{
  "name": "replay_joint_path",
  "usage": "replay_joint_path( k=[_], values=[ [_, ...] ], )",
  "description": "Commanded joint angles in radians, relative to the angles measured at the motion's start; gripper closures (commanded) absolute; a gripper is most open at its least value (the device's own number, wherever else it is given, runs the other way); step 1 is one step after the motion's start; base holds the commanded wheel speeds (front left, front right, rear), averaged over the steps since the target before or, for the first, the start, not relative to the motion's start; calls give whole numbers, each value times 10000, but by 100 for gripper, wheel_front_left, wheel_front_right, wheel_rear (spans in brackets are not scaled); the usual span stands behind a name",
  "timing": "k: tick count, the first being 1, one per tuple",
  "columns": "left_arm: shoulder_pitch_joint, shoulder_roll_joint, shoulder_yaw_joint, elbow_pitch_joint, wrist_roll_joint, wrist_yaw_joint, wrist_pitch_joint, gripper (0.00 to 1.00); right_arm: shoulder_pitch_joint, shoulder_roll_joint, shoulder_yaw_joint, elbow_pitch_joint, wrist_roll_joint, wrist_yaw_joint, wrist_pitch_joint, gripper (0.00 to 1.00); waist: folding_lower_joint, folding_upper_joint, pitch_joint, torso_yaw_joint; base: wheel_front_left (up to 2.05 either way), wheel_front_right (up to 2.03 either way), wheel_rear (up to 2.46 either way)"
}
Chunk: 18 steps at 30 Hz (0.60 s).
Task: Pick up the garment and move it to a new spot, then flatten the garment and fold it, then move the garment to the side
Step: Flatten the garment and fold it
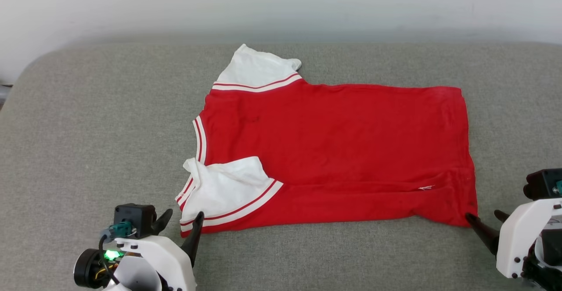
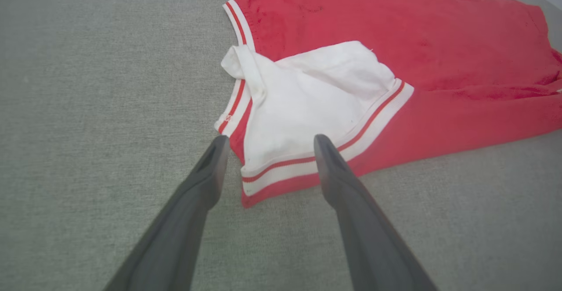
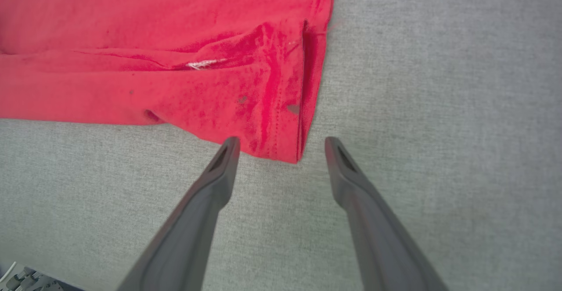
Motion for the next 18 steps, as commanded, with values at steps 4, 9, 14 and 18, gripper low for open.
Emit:
replay_joint_path(
  k=[4, 9, 14, 18],
  values=[
    [75, 170, -190, -12, 149, 227, 535, 0, 286, 551, -494, -741, -561, -10, 561, 0, 1, 0, 316, -70, 0, 0, 0],
    [-164, 175, -183, 290, 302, 539, 701, 0, 382, 939, -852, -1401, -895, -8, 900, 0, 1, 0, 679, -141, 0, 0, 0],
    [-384, -4, -170, 811, 324, 625, 595, 0, 444, 1090, -1015, -1750, -951, -8, 1057, 0, 1, 0, 1029, -219, 0, 0, 0],
    [-530, -74, -434, 1335, 400, 496, 786, 0, 486, 1130, -1100, -1869, -1012, -8, 1087, 0, 1, 0, 1226, -247, 0, 0, 0]
  ],
)
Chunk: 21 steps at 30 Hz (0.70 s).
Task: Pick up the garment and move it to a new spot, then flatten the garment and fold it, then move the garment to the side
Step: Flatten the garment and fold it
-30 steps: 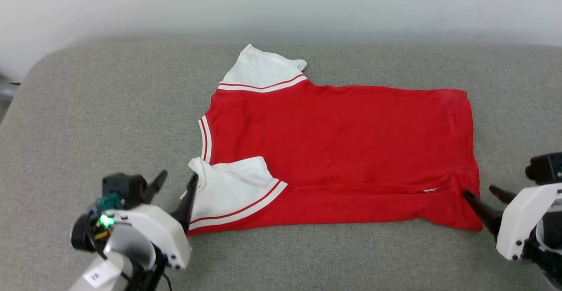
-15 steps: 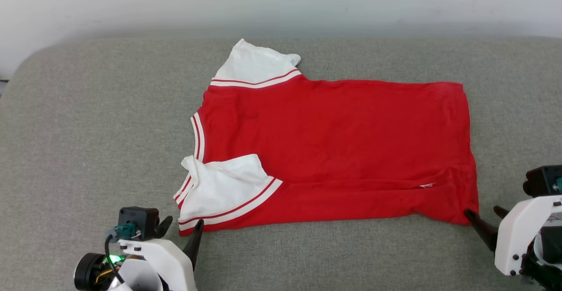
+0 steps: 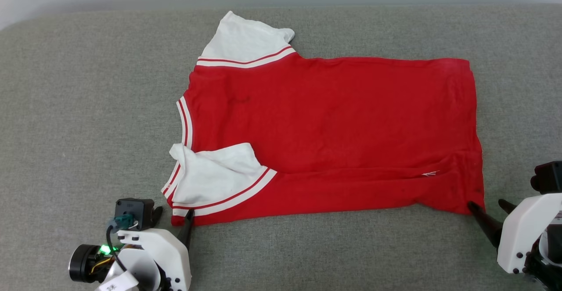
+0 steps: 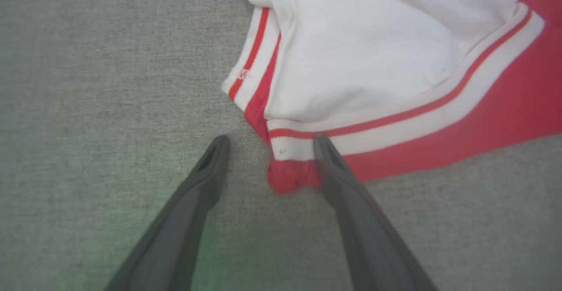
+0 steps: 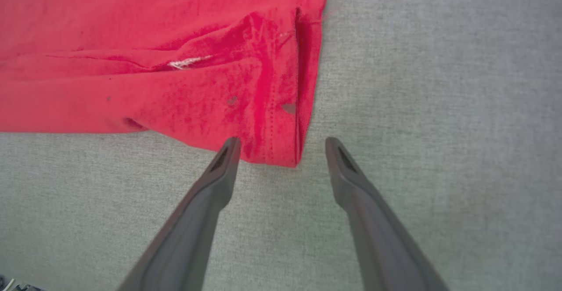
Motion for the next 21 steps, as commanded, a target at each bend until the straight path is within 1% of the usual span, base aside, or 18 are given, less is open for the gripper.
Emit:
replay_joint_path(
  k=[1, 2, 3, 4, 5, 8, 13, 17, 21],
  values=[
    [5, -74, -176, 286, -27, -38, 253, 0, 143, 42, -35, -64, -29, -8, 23, 0, 0, -1, 59, -15, 0, 0, 0],
    [62, -90, -260, 450, -79, -93, 395, 0, 157, 34, -42, -81, -36, -8, 12, 0, 0, -1, 83, -21, 0, 0, 0],
    [112, -112, -347, 616, -123, -137, 552, 21, 161, 17, -53, -88, -38, -8, 12, 0, 0, -1, 96, -22, 0, 0, 0],
    [148, -134, -433, 752, -142, -197, 665, 70, 165, 3, -59, -87, -36, -8, 12, 0, 0, -1, 91, -18, 0, 0, 0],
    [175, -165, -506, 838, -195, -261, 753, 100, 164, -14, -76, -73, -40, -8, 19, 0, 0, -1, 68, -11, 0, 0, 0],
    [211, -259, -557, 834, -287, -379, 667, 100, 198, -58, -97, -34, -178, -8, 29, 0, 0, -1, -79, 50, 0, 0, 0],
    [81, -296, -262, 301, -325, -337, 104, 100, 320, -36, -39, 61, -367, -8, 125, 0, 0, -1, -389, 193, 0, 0, 0],
    [8, -168, -186, -234, -176, -346, -182, 100, 266, -63, -88, 231, -436, -8, 219, 0, 0, -1, -598, 362, 0, 0, 0],
    [24, 18, -66, -851, -44, -205, -340, 100, 96, -73, -73, 562, -561, -8, 353, 0, 0, -1, -684, 469, 0, 0, 0]
  ],
)
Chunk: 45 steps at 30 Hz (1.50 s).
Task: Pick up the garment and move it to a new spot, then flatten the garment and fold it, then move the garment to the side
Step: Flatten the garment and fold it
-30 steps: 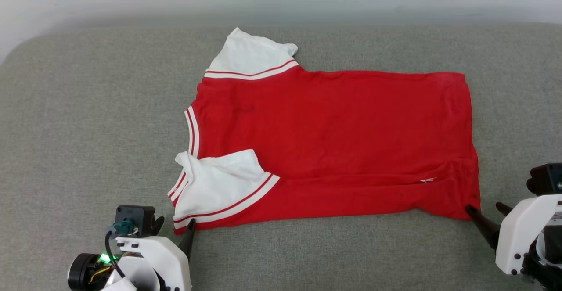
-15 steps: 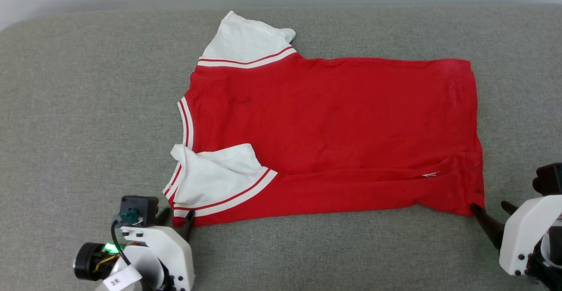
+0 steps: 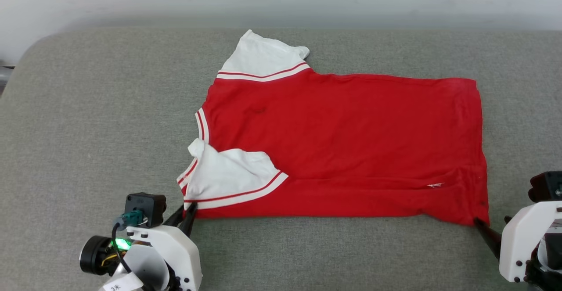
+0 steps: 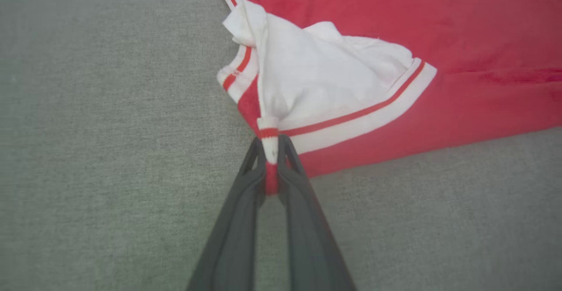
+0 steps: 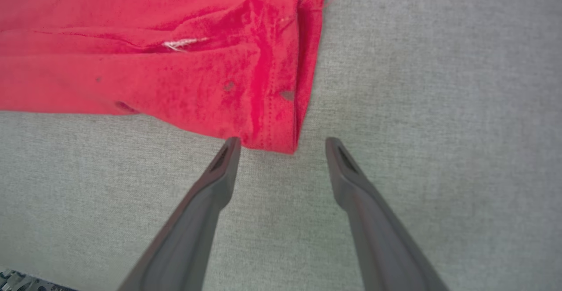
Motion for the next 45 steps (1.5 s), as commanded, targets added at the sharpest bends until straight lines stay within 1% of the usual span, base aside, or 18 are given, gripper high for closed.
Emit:
replay_joint_path(
  k=[1, 9, 10, 16, 17, 18, 25, 31, 38, 43, 45],
  values=[
    [99, 119, 69, -212, 93, 79, -73, 100, -91, -23, 21, 167, -138, -8, 53, 0, 0, 0, -22, 55, 0, 0, 0],
    [-15, 334, -69, -1173, 285, 111, 78, 100, -579, 199, 8, 1066, -592, -8, 212, 0, 0, 0, 233, 216, 0, 0, 0],
    [-62, 314, -126, -1301, 341, 108, 73, 100, -669, 250, 75, 1388, -701, -8, 206, 0, 0, 0, 344, 269, 0, 0, 0],
    [-119, 305, -194, -1295, 354, 40, 53, 100, -689, 316, 319, 1784, -611, -7, 416, 0, 0, 0, 523, 340, 0, 0, 0],
    [-124, 298, -212, -1244, 329, 37, 45, 100, -611, 314, 407, 1890, -529, -7, 547, 78, 0, 0, 556, 363, 0, 0, 0],
    [-132, 303, -217, -1214, 312, 37, 46, 100, -601, 296, 409, 1911, -498, -7, 561, 100, 0, 0, 566, 374, 0, 0, 0],
    [-96, 390, -270, -961, 239, -66, 110, 100, -697, 125, 233, 1987, -493, -13, 384, 100, 0, 0, 473, 361, 0, 0, 0],
    [137, 397, -342, -738, 97, -154, 187, 100, -638, -178, 81, 1907, -219, -13, 253, 100, 0, 0, -9, 351, 0, 0, 0],
    [659, 463, -422, -595, -201, -168, 318, 100, -142, -486, -3, 1727, 215, -13, 628, 100, 0, 0, -832, 315, 0, 0, 0],
    [1328, 704, -511, -781, -495, -80, 608, 100, 504, -658, -126, 1342, 616, -13, 1002, 100, 0, 0, -1278, 221, 0, 0, 0],
    [1614, 804, -536, -894, -621, -69, 744, 100, 797, -609, -264, 1206, 688, -13, 1175, 100, 0, 0, -1400, 192, 0, 0, 0]
  ],
)
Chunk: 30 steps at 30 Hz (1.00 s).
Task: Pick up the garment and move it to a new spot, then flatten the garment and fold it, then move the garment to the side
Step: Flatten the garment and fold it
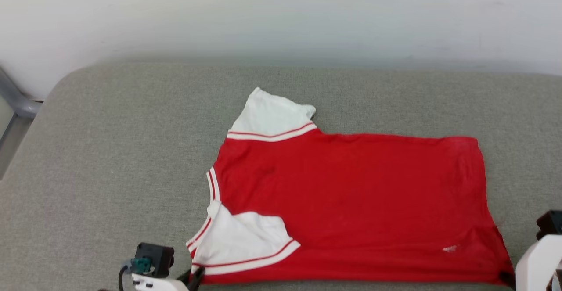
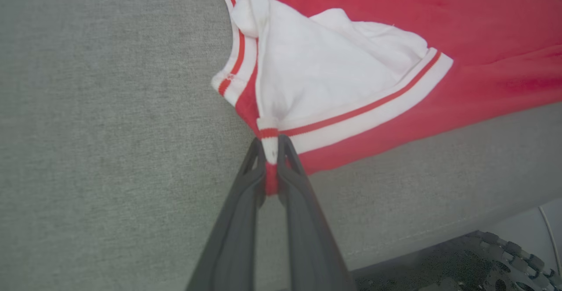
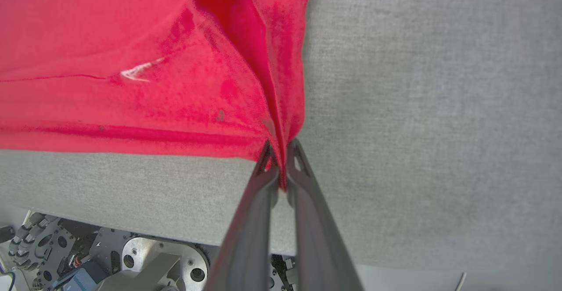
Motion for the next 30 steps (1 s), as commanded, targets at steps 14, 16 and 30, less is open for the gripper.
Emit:
replay_joint_path(
  k=[14, 16, 30],
  values=[
    [704, 142, -281, 17, -405, 51, 505, 100, 1401, 581, -524, -680, -164, -19, 439, 100, 0, -1, -30, -128, 0, 0, 0],
    [632, 86, -345, 197, -398, -18, 505, 100, 1287, 661, -503, -594, -178, -17, 383, 100, 0, -1, 41, -134, 0, 0, 0],
    [218, -297, -233, 882, -149, -120, -467, 0, 736, 600, -209, -102, -96, -16, -639, 0, 0, -1, -196, -113, 0, 0, 0]
  ],
)
